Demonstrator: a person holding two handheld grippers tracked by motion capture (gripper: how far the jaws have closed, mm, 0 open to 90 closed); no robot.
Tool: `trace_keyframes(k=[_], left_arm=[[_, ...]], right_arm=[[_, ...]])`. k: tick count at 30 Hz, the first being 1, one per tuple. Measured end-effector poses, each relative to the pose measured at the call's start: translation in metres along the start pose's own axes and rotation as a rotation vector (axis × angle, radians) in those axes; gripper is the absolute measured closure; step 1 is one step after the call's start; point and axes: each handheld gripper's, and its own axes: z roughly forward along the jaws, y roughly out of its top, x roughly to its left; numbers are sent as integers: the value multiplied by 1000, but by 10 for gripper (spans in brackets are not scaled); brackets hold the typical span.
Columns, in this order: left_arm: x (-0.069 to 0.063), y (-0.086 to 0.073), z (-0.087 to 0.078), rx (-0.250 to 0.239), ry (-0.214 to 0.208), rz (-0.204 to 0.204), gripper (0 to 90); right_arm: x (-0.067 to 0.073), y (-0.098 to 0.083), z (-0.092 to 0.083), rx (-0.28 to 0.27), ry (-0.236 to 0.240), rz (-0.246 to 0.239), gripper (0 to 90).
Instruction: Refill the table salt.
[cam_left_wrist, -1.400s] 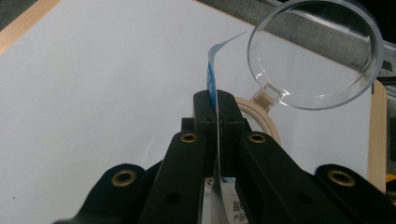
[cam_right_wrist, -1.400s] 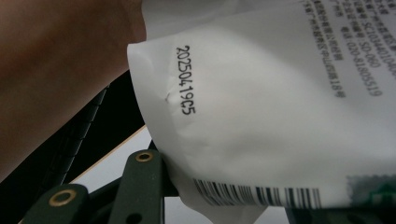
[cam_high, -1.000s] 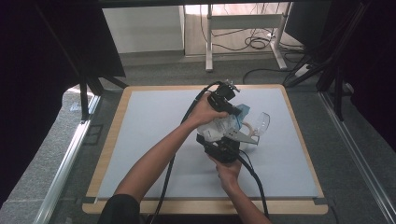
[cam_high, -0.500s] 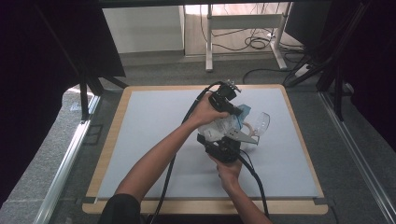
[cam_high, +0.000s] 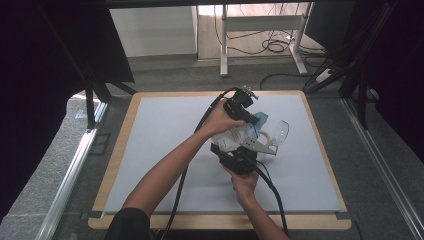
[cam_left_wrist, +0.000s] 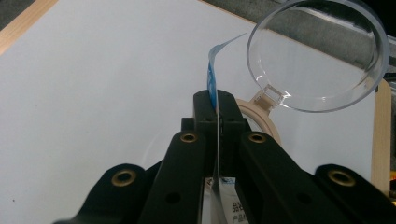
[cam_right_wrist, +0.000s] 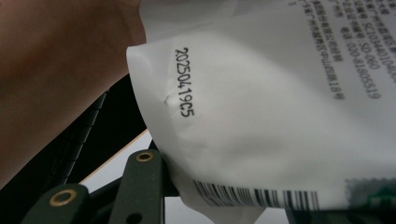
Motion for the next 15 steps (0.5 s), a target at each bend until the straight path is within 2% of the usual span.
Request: trace_keyframes(k=[15], left_arm=[[0, 0, 1, 3, 1, -1, 898]], right_arm=[[-1, 0, -1, 1, 4, -2, 617]])
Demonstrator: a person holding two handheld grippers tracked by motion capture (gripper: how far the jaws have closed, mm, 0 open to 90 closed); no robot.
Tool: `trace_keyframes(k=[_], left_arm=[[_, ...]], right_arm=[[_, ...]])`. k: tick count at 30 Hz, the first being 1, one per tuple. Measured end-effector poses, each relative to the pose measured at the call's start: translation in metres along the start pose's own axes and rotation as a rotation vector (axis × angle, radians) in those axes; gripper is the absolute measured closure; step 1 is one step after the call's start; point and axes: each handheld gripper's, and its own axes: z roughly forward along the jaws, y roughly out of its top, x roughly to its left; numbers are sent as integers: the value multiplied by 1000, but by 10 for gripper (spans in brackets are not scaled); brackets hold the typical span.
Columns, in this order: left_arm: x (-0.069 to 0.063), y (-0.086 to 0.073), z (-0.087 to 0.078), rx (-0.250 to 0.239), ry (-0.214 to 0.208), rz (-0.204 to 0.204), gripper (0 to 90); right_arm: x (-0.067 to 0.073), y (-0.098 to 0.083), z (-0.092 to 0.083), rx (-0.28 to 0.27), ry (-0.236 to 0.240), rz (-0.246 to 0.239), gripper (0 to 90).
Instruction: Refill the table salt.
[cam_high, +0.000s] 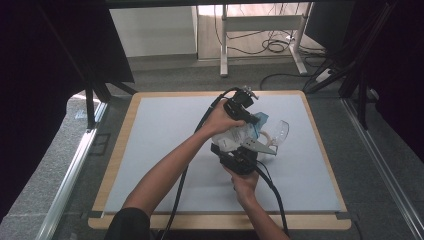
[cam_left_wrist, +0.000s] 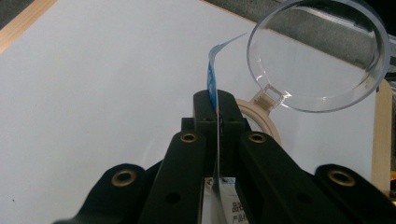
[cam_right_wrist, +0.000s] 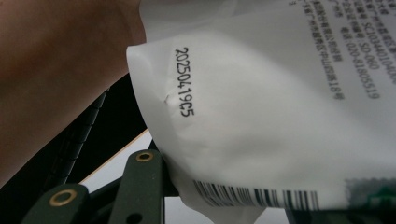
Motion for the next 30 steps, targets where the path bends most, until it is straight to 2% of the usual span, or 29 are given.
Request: trace_keyframes(k=[21, 30], left_arm=[[1, 1, -2, -7, -10, -6, 898], [0, 3, -1, -5, -17, -1, 898]], right_arm=[[0, 2, -1, -1, 7, 2, 618], [2, 5, -3, 0, -7, -5, 621]])
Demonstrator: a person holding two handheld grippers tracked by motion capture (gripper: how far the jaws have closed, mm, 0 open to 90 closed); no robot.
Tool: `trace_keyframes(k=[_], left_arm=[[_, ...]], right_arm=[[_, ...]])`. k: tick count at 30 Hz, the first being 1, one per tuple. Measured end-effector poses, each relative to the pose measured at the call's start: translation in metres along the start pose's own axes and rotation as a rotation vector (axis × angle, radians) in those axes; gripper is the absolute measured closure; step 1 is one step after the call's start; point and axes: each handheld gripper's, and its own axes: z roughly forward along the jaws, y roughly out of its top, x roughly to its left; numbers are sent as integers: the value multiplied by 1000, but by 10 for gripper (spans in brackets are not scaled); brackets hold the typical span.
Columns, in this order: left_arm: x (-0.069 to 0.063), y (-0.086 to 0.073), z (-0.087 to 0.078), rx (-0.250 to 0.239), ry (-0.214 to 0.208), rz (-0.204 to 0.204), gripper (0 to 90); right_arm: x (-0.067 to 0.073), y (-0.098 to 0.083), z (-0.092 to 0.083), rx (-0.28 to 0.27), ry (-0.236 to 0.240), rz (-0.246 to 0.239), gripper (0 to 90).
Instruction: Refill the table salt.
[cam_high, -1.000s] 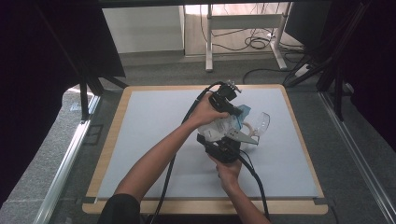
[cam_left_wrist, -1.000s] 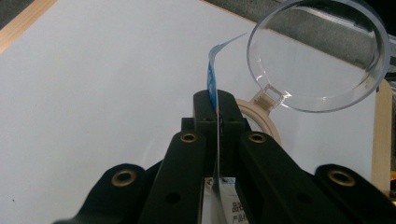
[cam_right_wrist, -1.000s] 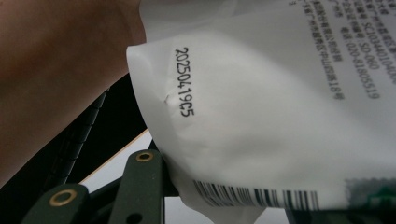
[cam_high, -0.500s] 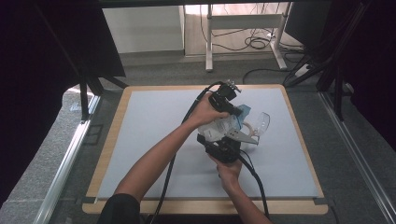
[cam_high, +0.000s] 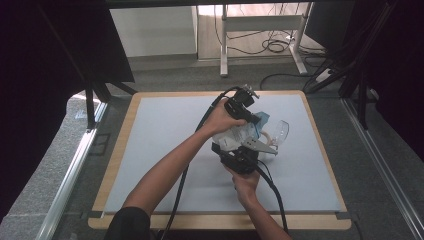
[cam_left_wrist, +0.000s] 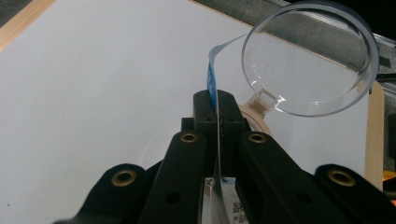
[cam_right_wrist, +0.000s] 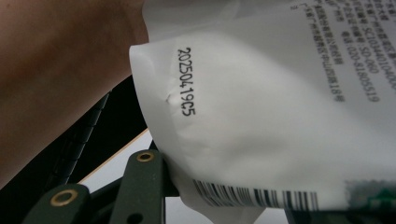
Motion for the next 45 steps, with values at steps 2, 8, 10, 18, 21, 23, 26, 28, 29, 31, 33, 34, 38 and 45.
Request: trace_keyframes(k=[2, 8, 10, 18, 21, 23, 26, 28, 29, 31, 33, 34, 38, 45], left_arm=[[0, 0, 0, 0, 0, -2, 898], [0, 0, 1, 2, 3, 0, 898], [0, 0, 2, 3, 3, 1, 898], [0, -1, 2, 2, 2, -3, 898], [0, -2, 2, 3, 4, -3, 898], [0, -2, 1, 2, 4, -4, 898], [0, -1, 1, 1, 4, -7, 898], [-1, 0, 1, -1, 5, -3, 898], [-1, 1, 1, 1, 6, -1, 898], [-1, 1, 2, 1, 7, 0, 898], [-2, 2, 3, 3, 6, 0, 898], [-2, 2, 3, 4, 6, 2, 898], [-2, 2, 4, 5, 5, 2, 898], [-2, 2, 5, 7, 3, 0, 898]], right_arm=[[0, 0, 0, -1, -2, -3, 621], [0, 0, 0, -1, -4, -4, 623], [0, 0, 0, 0, -5, -2, 624], [0, 1, 1, 5, -5, -11, 629], [0, 1, 1, 4, -5, -12, 630], [0, 2, 2, 4, -4, -11, 631], [1, 2, 2, 1, -5, -13, 631], [0, 3, 2, -1, -6, -14, 631], [0, 3, 1, -3, -7, -16, 631], [0, 3, 1, -4, -9, -12, 631], [-1, 3, 0, -4, -8, -8, 632], [-1, 3, 0, -3, -9, -7, 632], [-1, 3, 0, -4, -9, -10, 632], [-2, 3, 0, -3, -10, -11, 634]])
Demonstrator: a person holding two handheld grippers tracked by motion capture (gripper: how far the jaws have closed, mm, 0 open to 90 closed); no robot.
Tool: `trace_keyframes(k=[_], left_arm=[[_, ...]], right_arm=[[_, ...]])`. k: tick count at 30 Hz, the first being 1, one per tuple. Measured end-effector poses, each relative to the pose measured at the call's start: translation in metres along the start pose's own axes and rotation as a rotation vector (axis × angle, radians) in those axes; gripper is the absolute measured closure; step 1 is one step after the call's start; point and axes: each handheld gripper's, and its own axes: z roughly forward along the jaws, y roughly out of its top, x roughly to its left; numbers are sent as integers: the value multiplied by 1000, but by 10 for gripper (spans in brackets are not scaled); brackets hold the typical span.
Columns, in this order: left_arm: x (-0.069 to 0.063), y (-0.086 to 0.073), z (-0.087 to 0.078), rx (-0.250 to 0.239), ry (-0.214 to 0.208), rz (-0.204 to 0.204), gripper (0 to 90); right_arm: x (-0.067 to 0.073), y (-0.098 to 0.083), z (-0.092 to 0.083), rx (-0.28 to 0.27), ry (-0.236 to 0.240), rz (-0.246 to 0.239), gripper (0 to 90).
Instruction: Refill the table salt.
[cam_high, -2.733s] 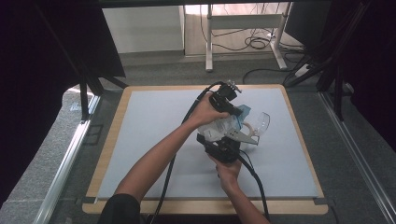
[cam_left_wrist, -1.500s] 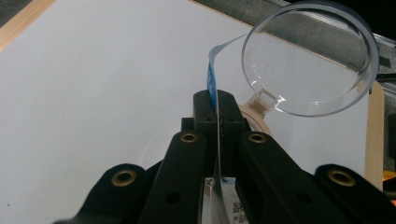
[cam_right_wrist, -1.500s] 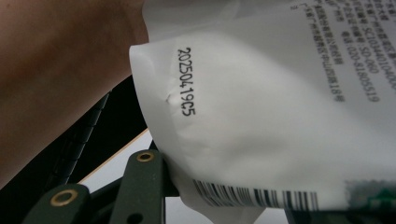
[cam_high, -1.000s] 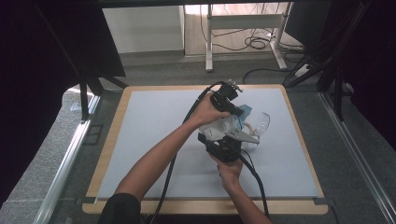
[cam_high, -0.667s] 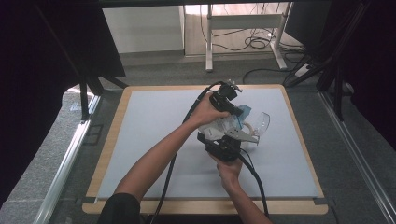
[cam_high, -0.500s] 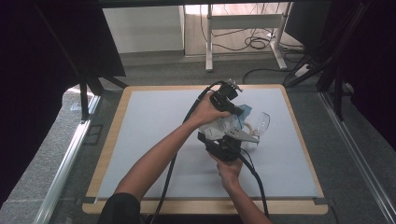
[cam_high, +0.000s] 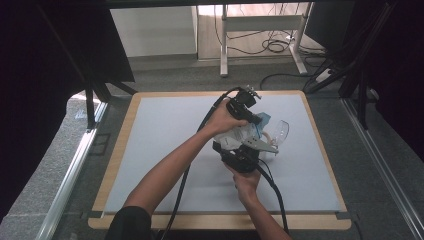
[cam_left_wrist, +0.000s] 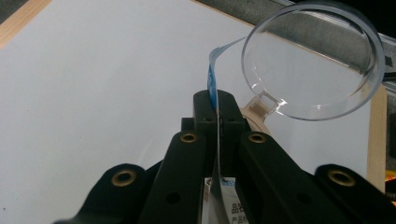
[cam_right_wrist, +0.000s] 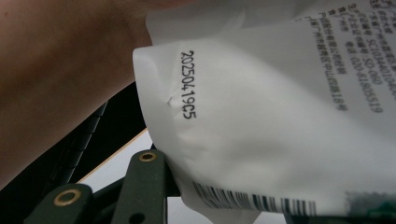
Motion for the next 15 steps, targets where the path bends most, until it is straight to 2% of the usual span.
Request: trace_keyframes(k=[15], left_arm=[[0, 0, -1, 2, 0, 0, 898]], right_arm=[[1, 1, 1, -4, 3, -5, 637]])
